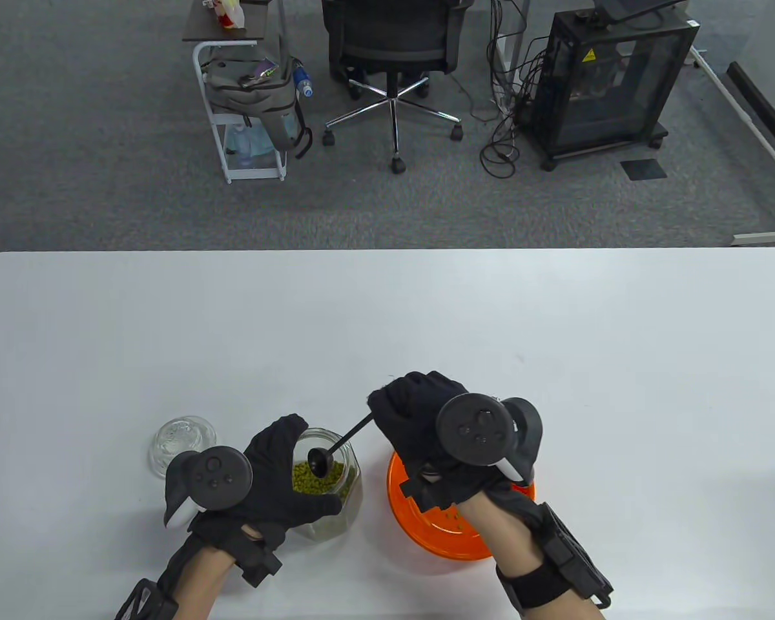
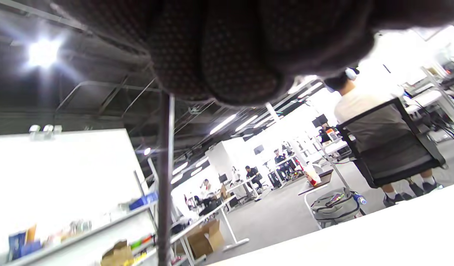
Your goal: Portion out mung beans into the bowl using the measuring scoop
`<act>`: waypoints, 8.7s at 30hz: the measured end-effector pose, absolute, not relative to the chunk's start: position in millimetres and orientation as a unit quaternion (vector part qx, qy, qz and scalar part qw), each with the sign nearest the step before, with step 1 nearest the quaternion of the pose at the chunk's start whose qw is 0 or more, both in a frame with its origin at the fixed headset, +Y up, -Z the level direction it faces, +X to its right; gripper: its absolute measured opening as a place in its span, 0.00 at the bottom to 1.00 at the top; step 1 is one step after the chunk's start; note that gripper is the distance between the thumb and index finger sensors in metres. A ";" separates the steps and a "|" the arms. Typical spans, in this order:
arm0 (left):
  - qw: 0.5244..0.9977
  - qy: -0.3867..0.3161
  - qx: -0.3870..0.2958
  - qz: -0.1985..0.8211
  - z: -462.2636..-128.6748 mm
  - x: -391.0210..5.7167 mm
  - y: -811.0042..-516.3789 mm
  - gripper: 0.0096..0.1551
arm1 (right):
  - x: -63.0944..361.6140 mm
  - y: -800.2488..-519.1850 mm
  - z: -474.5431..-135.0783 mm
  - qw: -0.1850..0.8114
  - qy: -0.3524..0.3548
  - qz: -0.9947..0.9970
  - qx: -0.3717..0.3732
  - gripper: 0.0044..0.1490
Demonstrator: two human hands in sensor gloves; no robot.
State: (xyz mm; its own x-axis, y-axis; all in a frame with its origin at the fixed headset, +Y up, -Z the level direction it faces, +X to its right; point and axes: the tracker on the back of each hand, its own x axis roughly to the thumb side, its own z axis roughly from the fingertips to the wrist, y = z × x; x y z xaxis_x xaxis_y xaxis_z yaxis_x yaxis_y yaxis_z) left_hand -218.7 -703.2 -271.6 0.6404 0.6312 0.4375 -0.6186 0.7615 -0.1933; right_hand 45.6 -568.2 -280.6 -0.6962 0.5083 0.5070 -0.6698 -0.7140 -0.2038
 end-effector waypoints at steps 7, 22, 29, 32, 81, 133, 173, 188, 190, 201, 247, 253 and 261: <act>0.906 -0.247 -0.013 0.345 -271.6 -218.8 -703.4 0.81 | 3.2 -577.4 -271.1 0.225 -0.212 0.915 0.258 0.26; 0.905 -0.248 -0.014 0.345 -271.7 -219.0 -703.5 0.81 | -9.6 -619.4 -280.6 0.262 -0.187 0.907 0.270 0.26; 0.905 -0.248 -0.014 0.345 -271.8 -219.0 -703.7 0.81 | 11.8 -638.2 -300.4 0.369 -0.101 0.904 0.189 0.27; 0.905 -0.248 -0.014 0.346 -272.0 -219.0 -703.8 0.81 | 19.6 -646.4 -306.1 0.415 -0.073 0.894 0.152 0.27; 0.906 -0.248 -0.016 0.344 -272.0 -219.1 -704.4 0.81 | 105.0 -676.0 -316.7 0.611 0.045 0.790 -0.008 0.27; 0.906 -0.248 -0.017 0.342 -271.8 -219.2 -704.2 0.81 | 292.7 -704.1 -301.5 0.691 0.000 0.717 -0.098 0.27; 0.907 -0.250 -0.019 0.338 -271.7 -219.1 -704.2 0.80 | 215.0 -658.7 -263.9 0.388 -0.146 0.894 0.169 0.26; 0.906 -0.250 -0.020 0.340 -271.8 -219.1 -704.3 0.80 | 181.2 -636.0 -222.2 0.200 -0.280 0.886 0.312 0.26; 0.906 -0.251 -0.021 0.340 -271.8 -219.2 -704.2 0.80 | 182.9 -633.5 -220.0 0.194 -0.294 0.883 0.312 0.26; 0.906 -0.252 -0.022 0.339 -272.0 -219.4 -704.0 0.80 | 224.6 -633.1 -235.7 0.330 -0.319 0.859 0.227 0.26; 0.903 -0.253 -0.026 0.346 -272.8 -219.3 -703.6 0.81 | 164.8 -609.4 -288.8 0.603 -0.104 0.786 0.089 0.26; 0.903 -0.253 -0.027 0.346 -273.0 -219.5 -703.6 0.81 | 138.2 -601.9 -293.2 0.559 -0.101 0.817 0.105 0.26; 0.903 -0.254 -0.027 0.346 -273.2 -219.7 -703.6 0.81 | 106.1 -591.3 -292.5 0.491 -0.123 0.852 0.131 0.26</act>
